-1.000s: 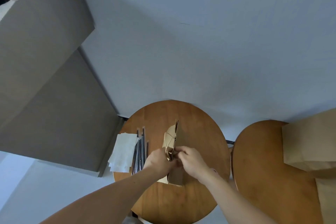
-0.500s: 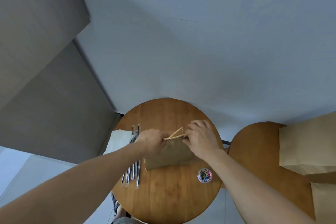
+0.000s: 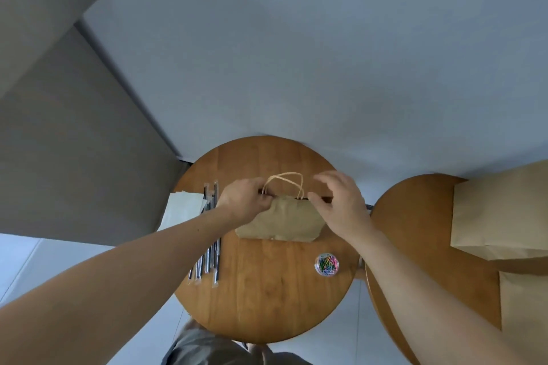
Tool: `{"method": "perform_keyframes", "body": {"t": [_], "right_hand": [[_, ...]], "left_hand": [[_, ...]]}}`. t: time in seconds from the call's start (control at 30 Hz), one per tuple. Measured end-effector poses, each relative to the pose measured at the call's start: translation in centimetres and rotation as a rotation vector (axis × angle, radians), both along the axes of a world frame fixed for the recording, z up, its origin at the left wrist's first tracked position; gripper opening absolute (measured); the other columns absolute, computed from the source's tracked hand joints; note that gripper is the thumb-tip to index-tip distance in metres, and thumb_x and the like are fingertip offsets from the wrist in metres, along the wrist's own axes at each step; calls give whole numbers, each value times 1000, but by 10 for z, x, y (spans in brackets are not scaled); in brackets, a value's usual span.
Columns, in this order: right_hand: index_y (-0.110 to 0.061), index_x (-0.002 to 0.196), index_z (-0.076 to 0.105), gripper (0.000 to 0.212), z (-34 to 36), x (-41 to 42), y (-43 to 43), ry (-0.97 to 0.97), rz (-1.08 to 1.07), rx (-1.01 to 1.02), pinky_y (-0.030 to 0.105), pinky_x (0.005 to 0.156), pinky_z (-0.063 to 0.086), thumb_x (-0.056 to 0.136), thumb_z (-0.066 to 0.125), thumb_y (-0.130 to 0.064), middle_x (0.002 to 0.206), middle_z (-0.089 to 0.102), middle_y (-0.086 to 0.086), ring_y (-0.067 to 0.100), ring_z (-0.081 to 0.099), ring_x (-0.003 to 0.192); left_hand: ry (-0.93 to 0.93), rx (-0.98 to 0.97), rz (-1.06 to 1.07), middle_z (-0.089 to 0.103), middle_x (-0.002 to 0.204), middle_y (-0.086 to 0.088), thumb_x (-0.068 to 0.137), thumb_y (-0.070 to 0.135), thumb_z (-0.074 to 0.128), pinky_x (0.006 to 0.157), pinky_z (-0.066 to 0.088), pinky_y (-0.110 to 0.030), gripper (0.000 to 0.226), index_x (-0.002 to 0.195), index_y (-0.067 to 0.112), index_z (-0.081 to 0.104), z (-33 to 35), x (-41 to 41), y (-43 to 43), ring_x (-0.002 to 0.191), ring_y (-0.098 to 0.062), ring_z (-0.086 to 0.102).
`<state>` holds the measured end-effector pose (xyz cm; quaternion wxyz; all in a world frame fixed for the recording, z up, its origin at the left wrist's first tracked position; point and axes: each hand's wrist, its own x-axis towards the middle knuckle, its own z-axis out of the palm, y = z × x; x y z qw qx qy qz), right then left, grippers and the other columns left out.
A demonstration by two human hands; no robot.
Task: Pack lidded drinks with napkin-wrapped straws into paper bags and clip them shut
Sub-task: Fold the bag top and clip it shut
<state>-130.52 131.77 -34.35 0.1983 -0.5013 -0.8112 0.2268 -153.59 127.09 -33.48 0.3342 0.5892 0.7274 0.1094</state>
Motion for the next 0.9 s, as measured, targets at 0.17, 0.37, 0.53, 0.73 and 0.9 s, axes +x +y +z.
{"method": "perform_keyframes", "body": {"t": [0.17, 0.37, 0.53, 0.73, 0.9], "right_hand": [[-28, 95, 59, 9, -39, 35, -30, 241, -464, -116, 21, 70, 45, 94, 59, -19, 90, 61, -13, 6, 59, 82], [-15, 94, 70, 19, -125, 58, -61, -456, -227, -574, 35, 69, 55, 93, 50, -14, 89, 71, -1, 19, 66, 82], [-22, 69, 48, 24, -156, 61, -75, -723, -130, -587, 26, 44, 30, 93, 52, -24, 67, 57, -7, 17, 57, 65], [-25, 84, 57, 9, -161, 58, -75, -807, -41, -542, 23, 44, 24, 93, 56, -25, 94, 68, -4, 18, 67, 81], [-24, 103, 65, 12, -166, 62, -76, -872, 54, -456, 22, 55, 41, 96, 56, -27, 123, 65, -6, 12, 70, 92]], "left_hand": [[-35, 37, 97, 63, 68, 13, 87, 31, 64, 61, 49, -28, 11, 94, 31, 72, -15, -4, -7, 67, -10, 61], [-52, 113, 175, 66, 66, 10, 89, 35, 66, 57, 46, -28, 10, 81, 42, 63, -23, 0, -8, 62, -9, 60], [-39, 131, 198, 72, 81, 9, 89, 33, 66, 67, 52, -33, 7, 92, 29, 71, -27, 5, -8, 74, -13, 64], [-52, 107, 213, 68, 81, 17, 89, 32, 66, 66, 47, -20, 4, 88, 35, 68, -27, 5, -14, 78, -7, 62], [-77, 70, 224, 72, 88, 12, 90, 32, 64, 75, 54, -36, 10, 96, 29, 71, -24, 8, -22, 81, -12, 65]]}}
